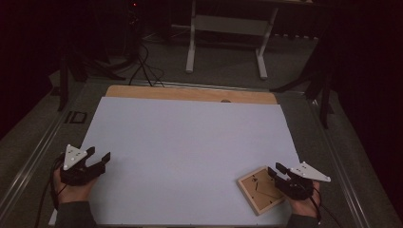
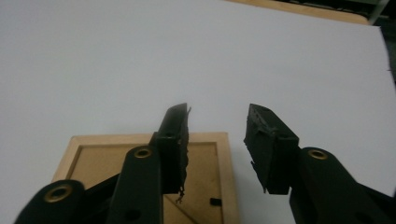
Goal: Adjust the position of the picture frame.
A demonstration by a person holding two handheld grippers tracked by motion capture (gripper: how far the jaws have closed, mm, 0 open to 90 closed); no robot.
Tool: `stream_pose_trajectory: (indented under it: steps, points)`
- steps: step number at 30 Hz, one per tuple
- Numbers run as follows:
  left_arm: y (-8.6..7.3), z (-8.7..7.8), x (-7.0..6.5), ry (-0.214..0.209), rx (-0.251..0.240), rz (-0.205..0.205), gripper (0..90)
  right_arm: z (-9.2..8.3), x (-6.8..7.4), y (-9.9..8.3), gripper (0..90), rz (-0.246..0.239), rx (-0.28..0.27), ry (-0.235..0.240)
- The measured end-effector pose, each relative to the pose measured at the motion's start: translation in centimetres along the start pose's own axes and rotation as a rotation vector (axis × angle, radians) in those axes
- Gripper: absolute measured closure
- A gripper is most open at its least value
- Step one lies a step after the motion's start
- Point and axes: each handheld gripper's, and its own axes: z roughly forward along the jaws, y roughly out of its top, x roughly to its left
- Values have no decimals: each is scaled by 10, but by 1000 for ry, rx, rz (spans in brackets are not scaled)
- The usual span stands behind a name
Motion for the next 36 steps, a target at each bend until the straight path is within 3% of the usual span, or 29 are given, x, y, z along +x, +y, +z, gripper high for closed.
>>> stream_pose_trajectory:
  steps: [15, 25, 36]
  points:
    - [0, 0, 0, 1, -2, 2, 386, 2, 10, -2, 740, -43, 38, 35]
    - [0, 0, -1, 0, -3, 0, 386, 7, 19, -1, 892, -85, 70, 74]
    - [0, 0, -1, 2, -4, 4, 386, 13, 29, 1, 897, -120, 93, 109]
